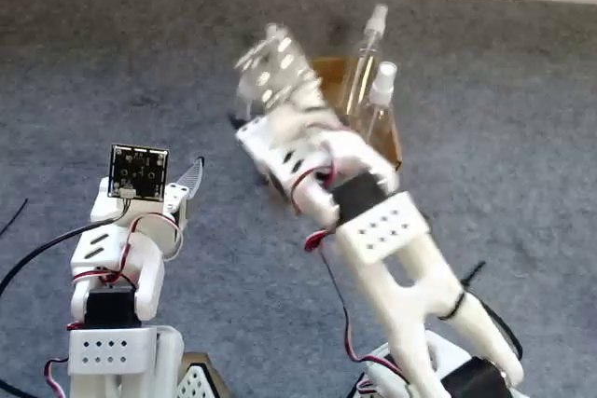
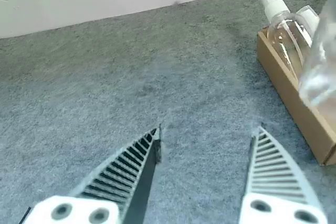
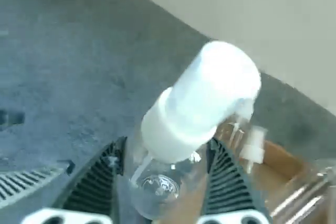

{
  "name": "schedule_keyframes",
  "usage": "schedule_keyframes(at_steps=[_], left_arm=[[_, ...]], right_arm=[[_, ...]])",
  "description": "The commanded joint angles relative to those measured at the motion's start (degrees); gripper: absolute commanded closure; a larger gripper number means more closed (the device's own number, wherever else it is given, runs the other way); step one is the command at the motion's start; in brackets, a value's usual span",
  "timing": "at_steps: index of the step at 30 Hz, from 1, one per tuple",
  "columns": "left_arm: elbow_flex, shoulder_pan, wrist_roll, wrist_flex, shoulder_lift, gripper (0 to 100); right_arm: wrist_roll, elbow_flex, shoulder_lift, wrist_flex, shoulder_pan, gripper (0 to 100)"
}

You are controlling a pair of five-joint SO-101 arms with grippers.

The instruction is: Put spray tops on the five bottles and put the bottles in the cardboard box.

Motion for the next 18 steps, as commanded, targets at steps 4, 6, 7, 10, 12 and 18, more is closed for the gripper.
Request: schedule_keyframes(at_steps=[4, 6, 7, 10, 12, 18], left_arm=[[-1.7, -8.5, -0.1, -3.8, -0.2, 81], [-1.8, -10.7, 1.8, -4.1, -0.2, 81], [-1.9, -11.7, 3.1, -4.1, -0.2, 81], [-2.2, -13.5, 4.1, -4.1, -0.5, 81], [-2.1, -13.8, 4.1, -4.1, -0.7, 81], [-2.1, -13.7, 4.0, -4.1, -0.7, 81]], right_arm=[[-0.1, -1.4, 17.0, -23.4, -1.1, 99.4], [-0.1, -6.9, 23.9, -24.5, -2.5, 99.4], [-0.1, -10.1, 27.3, -24.5, -3.2, 99.4], [-0.1, -19.8, 37.3, -24.4, -5.8, 99.4], [-0.1, -26.2, 43.3, -24.1, -6.8, 99.4], [0.1, -40.1, 53.4, -13.3, -7.1, 98.9]])
